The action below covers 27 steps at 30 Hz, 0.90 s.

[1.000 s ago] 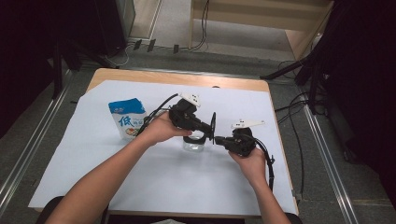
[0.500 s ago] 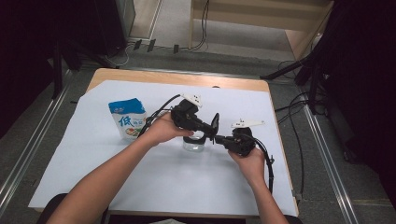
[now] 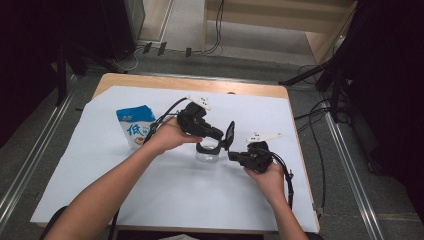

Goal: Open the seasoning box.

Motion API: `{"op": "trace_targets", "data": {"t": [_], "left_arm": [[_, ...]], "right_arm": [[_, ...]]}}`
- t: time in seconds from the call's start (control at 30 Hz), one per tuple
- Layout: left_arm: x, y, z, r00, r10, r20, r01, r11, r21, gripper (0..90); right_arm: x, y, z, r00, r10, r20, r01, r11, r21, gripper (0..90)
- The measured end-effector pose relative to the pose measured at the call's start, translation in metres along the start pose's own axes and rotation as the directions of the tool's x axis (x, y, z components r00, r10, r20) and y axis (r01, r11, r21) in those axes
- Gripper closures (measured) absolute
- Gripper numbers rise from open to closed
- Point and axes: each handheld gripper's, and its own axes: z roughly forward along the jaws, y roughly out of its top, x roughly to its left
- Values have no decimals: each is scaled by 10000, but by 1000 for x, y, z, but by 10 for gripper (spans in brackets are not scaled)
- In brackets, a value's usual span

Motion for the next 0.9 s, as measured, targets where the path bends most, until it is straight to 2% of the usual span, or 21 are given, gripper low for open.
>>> {"op": "trace_targets", "data": {"t": [0.13, 0.23, 0.3, 0.47, 0.57, 0.7, 0.77, 0.8, 0.9], "left_arm": [[-1, -1, -8, 9999, -97, -27, 97, 9999, -49, 747], [-2, -2, -13, 10000, -14, -21, 13, 9999, -163, 700], [-3, -3, -14, 10000, 23, 14, -23, 9998, -210, 662], [-6, -11, -17, 9995, 198, -231, -207, 9990, -399, 577], [-8, -17, -21, 9996, 147, -234, -153, 9996, -253, 537], [-11, -26, -30, 9996, 2, -290, -18, 9984, -565, 519], [-12, -30, -35, 9993, 182, -320, -200, 9981, -582, 524], [-13, -33, -38, 9986, 200, -498, -228, 9981, -570, 526], [-15, -41, -45, 9980, 151, -618, -196, 9972, -723, 522]], "right_arm": [[-1, 1, 3, 9999, 100, 135, -100, 9999, 11, 900], [-5, 1, 3, 9996, 247, 140, -248, 9997, 61, 900], [-6, 1, 2, 9993, 309, 218, -309, 9995, -25, 900], [-12, 3, 0, 9983, 513, 284, -504, 9982, -328, 900], [-12, 3, -1, 9985, 456, 303, -448, 9986, -277, 900], [-8, 2, -3, 9989, 385, 285, -379, 9990, -221, 900], [-7, 2, -3, 9990, 381, 236, -376, 9990, -235, 900], [-6, 1, -3, 9992, 330, 246, -323, 9992, -250, 900], [-1, 0, -5, 9994, 323, 152, -319, 9991, -267, 900]]}}
